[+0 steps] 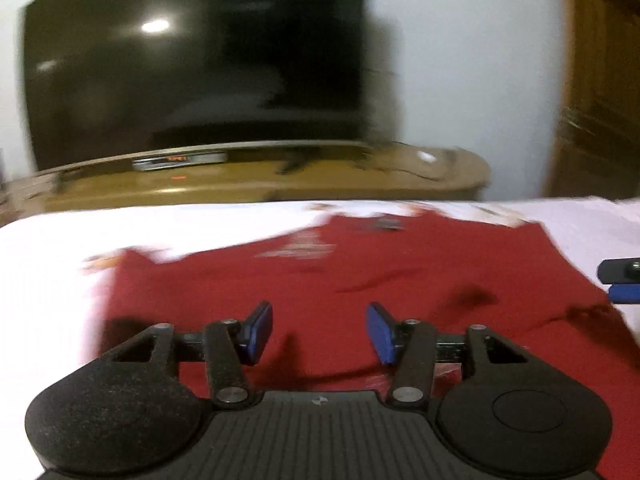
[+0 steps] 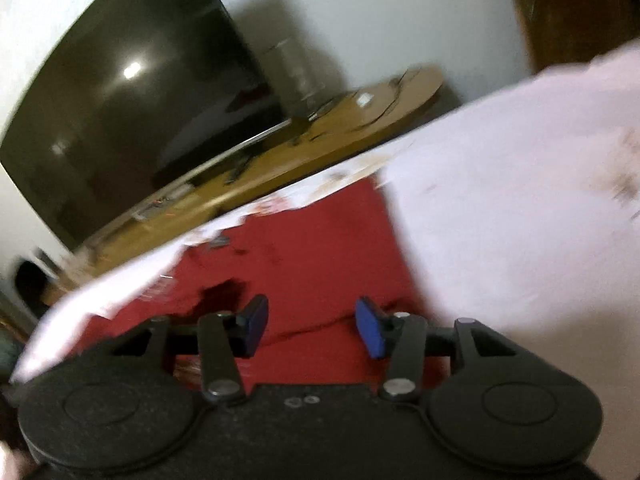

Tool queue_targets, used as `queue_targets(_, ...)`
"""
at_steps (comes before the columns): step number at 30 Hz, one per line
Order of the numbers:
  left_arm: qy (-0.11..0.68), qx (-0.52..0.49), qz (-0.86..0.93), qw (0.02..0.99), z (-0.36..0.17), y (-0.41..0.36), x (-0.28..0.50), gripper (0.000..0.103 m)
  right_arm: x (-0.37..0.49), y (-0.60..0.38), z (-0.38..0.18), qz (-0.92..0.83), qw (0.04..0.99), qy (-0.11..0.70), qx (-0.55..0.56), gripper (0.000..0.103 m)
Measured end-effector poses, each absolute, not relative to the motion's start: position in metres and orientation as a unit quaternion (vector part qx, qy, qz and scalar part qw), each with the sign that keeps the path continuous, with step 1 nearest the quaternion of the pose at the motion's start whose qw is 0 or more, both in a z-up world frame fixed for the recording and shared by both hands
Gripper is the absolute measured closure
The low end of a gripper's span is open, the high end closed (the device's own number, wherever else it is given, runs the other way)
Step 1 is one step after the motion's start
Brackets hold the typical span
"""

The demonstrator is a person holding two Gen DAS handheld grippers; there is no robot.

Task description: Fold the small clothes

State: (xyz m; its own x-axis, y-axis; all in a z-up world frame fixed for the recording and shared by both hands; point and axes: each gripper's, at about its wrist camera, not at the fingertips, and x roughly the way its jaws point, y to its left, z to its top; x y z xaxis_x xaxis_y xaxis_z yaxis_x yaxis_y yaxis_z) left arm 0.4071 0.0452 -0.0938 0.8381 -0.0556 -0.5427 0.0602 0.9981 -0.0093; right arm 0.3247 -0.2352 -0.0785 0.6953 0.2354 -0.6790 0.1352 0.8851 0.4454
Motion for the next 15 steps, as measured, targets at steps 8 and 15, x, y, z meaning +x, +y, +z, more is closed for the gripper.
queue_targets(8, 0.345, -0.033, 0.024, 0.938, -0.117, 0.138, 0.384, 0.051, 0.383, -0.162, -0.138, 0.094, 0.821, 0.45, 0.34, 0.058)
queue_targets(15, 0.348, -0.057, 0.011, 0.936, -0.133, 0.156, 0.392, 0.051, 0.386, -0.149, -0.14, 0.09, 0.816, 0.451, 0.35, 0.058)
